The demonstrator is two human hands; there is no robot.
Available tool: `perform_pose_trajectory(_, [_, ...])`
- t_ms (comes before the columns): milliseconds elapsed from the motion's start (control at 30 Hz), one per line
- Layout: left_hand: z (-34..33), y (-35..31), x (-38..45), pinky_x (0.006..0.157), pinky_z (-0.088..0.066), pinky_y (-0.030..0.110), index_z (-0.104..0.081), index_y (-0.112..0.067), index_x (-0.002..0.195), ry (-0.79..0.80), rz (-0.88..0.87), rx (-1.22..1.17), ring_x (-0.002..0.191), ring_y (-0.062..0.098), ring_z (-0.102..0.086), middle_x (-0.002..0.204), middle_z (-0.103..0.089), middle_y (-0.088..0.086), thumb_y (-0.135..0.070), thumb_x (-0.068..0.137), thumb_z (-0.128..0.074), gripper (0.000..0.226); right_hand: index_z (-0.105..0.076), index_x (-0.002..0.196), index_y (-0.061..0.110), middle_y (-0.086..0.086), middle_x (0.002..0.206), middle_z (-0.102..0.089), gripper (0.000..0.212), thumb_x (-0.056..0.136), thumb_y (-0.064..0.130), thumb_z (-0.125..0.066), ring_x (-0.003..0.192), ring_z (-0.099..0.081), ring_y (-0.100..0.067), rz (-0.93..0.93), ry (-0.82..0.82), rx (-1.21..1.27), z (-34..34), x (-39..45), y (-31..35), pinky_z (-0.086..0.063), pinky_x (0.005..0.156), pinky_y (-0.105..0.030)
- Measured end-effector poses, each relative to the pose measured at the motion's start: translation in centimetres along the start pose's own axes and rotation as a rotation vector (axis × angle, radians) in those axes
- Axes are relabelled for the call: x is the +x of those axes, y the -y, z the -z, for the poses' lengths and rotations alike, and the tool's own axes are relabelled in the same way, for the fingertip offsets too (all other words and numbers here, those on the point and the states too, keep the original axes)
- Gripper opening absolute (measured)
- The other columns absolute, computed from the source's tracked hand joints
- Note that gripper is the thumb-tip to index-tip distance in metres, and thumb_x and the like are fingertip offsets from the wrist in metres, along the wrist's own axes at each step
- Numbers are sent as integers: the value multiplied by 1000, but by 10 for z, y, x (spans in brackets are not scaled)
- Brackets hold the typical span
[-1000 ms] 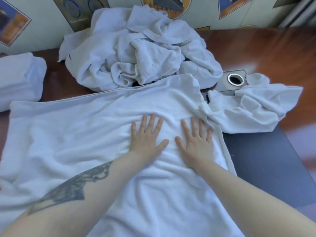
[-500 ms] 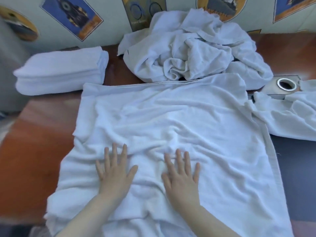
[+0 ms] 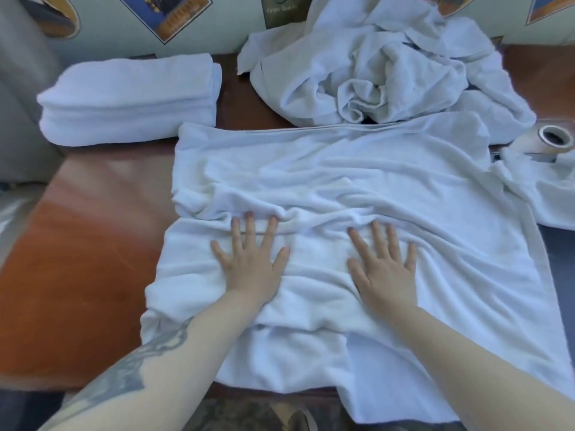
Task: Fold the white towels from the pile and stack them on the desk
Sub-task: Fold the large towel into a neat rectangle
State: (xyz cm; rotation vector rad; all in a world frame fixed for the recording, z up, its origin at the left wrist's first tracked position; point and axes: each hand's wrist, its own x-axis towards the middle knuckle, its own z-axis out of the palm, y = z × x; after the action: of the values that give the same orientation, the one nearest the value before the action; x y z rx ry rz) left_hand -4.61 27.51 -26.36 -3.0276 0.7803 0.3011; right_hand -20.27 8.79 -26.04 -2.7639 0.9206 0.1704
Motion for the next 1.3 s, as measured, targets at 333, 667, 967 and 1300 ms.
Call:
perform_pose_trajectory(333, [7,-18,61,110,2,70,15,-47,149,-10,-28,-22,148,26,19,162,22,-4,-68,92,-5,64,-1,149,55,9,164,7,62,88,61,-11,149,15,-14,6,-9,-7,13,68,-16,7,117,-54])
perform_pose_trajectory(667, [17,-37,139,110,2,70,15,-49,149,-46,-20,-41,149,26,17,162,19,-5,-71,86,1,68,-4,151,51,8,164,8,60,92,57,-15,149,17,-15,49,-28,-15,28,149,-27,6,118,-54])
perform_pose_trajectory(967, [29,-43,192,112,4,65,-9,-47,152,-54,-29,-83,151,20,9,165,3,-6,-60,96,-27,61,-6,152,48,9,164,8,59,94,54,-18,149,14,-15,72,-51,1,33,198,-28,9,117,-53])
perform_pose_trajectory(1300, [68,62,64,105,-32,24,-69,-12,107,-378,-186,-637,119,17,-51,126,-61,0,-6,83,-52,30,-70,102,19,2,113,-66,26,77,10,-67,113,-55,-24,77,-416,523,55,71,59,-39,98,-38])
